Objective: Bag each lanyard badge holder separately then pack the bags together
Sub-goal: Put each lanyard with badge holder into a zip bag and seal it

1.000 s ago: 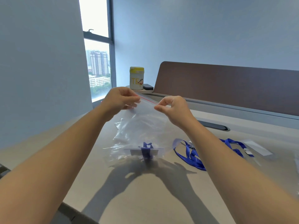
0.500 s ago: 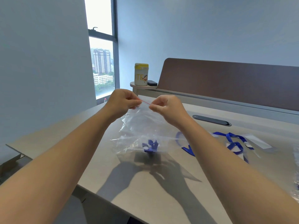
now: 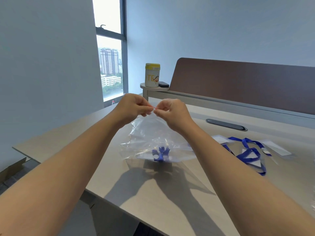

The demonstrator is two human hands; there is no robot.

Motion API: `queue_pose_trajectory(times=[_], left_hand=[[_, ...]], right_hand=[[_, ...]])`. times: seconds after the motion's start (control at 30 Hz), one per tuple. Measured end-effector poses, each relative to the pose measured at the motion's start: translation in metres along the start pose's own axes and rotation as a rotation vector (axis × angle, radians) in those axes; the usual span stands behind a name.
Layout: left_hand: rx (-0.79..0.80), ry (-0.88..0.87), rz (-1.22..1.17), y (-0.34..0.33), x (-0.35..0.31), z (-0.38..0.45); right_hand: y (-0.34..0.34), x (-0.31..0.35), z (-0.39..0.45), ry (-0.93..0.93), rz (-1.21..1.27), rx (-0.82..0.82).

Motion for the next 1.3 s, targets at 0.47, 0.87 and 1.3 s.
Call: queue_pose_trajectory(times=[0.47,0.87,1.3], left_hand=[[-0.301,-0.124,0.294,0.007,0.006,0.008],[-0.496,0.04,0.191,0.024,0.034,0.002],[-0.057,0.455,-0.362,0.018,0.055,-0.048]], right_hand=[[-0.001,-0.017,0.004,-0.016,-0.279,0.053],[0.005,-0.09,-0.02,-0.139,-0.215,0.136],[0.011,-0.11,-0.056,-0.17,-0.074,0.116]])
Point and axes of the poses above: each hand's wrist, its own z-axis towards the middle knuckle, its own y-axis out of the back of the hand, x = y × z, the point moved 6 cm from there along z, towards the middle knuckle, and after that the axes turned 13 degrees about -z, right-handed, at the moved point
